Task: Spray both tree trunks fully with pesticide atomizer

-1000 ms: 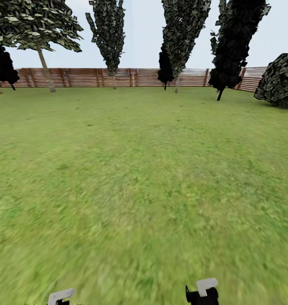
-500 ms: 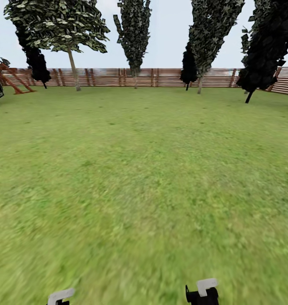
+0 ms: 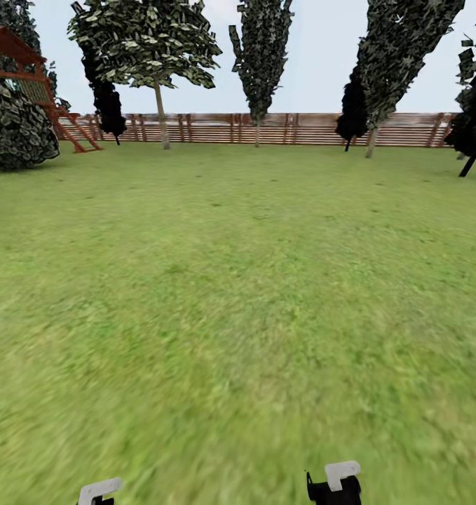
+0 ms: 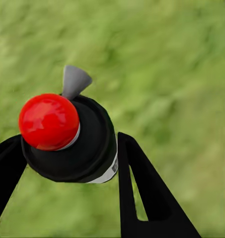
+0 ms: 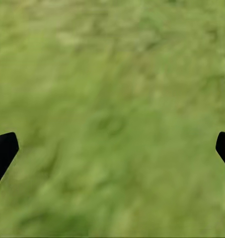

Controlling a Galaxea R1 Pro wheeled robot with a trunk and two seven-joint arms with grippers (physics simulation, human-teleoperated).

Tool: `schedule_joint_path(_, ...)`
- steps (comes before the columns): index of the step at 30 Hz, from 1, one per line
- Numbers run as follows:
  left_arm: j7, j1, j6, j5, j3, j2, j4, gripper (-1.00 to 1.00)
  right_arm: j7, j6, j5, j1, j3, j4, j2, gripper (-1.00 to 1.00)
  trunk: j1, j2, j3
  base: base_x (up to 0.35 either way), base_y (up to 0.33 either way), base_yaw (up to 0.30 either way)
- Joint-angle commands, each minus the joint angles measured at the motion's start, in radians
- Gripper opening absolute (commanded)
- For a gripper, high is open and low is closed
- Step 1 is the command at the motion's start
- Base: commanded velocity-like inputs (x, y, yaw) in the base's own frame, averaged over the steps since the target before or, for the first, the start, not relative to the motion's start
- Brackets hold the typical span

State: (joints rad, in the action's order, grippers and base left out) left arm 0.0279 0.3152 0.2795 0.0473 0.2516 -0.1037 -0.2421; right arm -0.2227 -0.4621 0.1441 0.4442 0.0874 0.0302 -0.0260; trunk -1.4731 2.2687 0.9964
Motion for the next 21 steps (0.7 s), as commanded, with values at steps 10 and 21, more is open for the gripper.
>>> schedule_joint_path(10,0.004,0.001,0.004,0.005,0.002,0.001,0.002,-1.00,-0.010,0.000,0.006,0.001,0.008,-0.001,0.000,1.00,0.000,0.000,0.001,0.333,0.126,0.281)
schedule_joint_path(21,0.003,0.001,0.004,0.005,0.002,0.001,0.003,-1.00,-0.010,0.000,0.006,0.001,0.009,-0.001,0.000,1.00,0.000,0.000,0.001,0.312,0.132,0.281)
